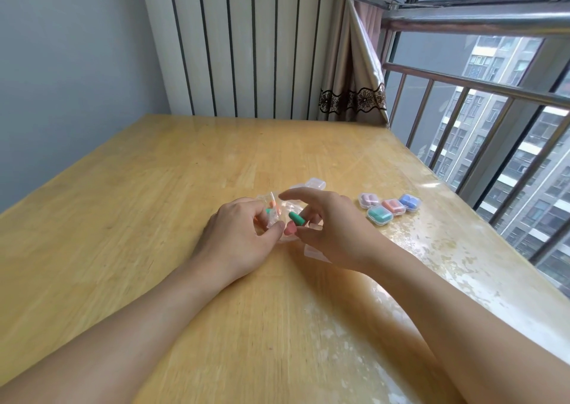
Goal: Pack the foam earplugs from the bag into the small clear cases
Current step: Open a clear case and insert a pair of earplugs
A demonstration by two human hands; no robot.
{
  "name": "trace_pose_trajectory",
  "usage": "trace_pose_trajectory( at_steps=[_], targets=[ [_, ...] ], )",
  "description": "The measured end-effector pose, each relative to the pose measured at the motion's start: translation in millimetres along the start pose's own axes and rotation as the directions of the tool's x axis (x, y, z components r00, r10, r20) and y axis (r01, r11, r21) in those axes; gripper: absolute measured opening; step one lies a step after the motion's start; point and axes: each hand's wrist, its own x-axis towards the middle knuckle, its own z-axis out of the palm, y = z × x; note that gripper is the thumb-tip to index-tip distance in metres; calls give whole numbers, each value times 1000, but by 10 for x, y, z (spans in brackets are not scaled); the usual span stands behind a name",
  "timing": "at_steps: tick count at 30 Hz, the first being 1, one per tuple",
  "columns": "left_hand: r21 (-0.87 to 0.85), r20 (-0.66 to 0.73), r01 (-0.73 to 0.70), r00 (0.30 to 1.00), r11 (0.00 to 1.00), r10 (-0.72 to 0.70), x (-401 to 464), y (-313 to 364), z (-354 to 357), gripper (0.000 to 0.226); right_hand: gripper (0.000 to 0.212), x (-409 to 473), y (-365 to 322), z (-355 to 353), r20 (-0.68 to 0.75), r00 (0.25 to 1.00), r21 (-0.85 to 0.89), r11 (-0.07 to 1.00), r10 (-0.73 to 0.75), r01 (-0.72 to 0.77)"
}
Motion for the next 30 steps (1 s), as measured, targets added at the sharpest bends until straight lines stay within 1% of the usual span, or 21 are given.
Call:
trace_pose_trajectory(
  at_steps=[4, 7, 11, 14, 16, 18, 20, 21, 22, 23, 24, 25, 26, 28, 30],
  targets=[
    [6, 1, 16, 1000, 1000, -16, -10, 32, -2, 29, 45, 15, 3, 24, 24, 999, -7, 999, 35, -35],
    [23, 4, 21, 1000, 1000, -21, -23, 43, -3, 28, 37, 22, -1, 72, -28, 999, -23, 999, 42, -43],
    [39, -8, 11, 1000, 999, -10, -33, 60, -13, 29, 29, 22, 0, 94, -103, 992, 38, 997, 70, -67],
    [16, 15, 15, 1000, 1000, -15, -25, 54, -13, 27, 16, 35, 34, 109, -115, 993, -11, 999, 33, -34],
    [-46, 46, 32, 998, 998, -30, -14, 36, -9, 29, 7, 27, 40, 105, -105, 994, -34, 999, -25, 21],
    [-105, 74, 48, 996, 993, -40, -8, 12, -8, 32, 11, 24, 46, 73, -131, 988, -59, 995, -82, 75],
    [-148, 83, 38, 996, 988, -26, 10, 4, -46, 27, 20, 25, 53, 29, -139, 984, -94, 991, -109, 97],
    [-150, 83, 20, 997, 988, -7, 21, -6, -81, 24, 24, 20, 53, 19, -119, 987, -115, 988, -112, 99],
    [-118, 88, -6, 996, 993, 17, 27, -16, -133, 26, 25, 11, 54, 21, -96, 989, -127, 987, -112, 99],
    [-55, 111, -38, 993, 998, 43, 24, -29, -192, 33, 24, 2, 59, 30, -83, 990, -119, 988, -110, 100],
    [22, 154, -61, 986, 998, 57, 18, -44, -248, 39, 22, -7, 63, 30, -85, 991, -84, 992, -105, 98],
    [82, 208, -80, 976, 993, 61, 6, -53, -300, 39, 20, -19, 67, 20, -100, 990, -28, 995, -96, 93],
    [107, 262, -91, 963, 990, 61, -11, -62, -337, 34, 18, -28, 68, -2, -121, 989, 37, 995, -83, 88],
    [67, 317, -104, 945, 992, 78, -27, -95, -366, 17, 15, -38, 73, -83, -152, 987, 177, 981, -51, 78],
    [-55, 301, -91, 948, 994, 103, -24, -110, -368, 10, 13, -46, 67, -174, -170, 985, 313, 946, -33, 86]
  ],
)
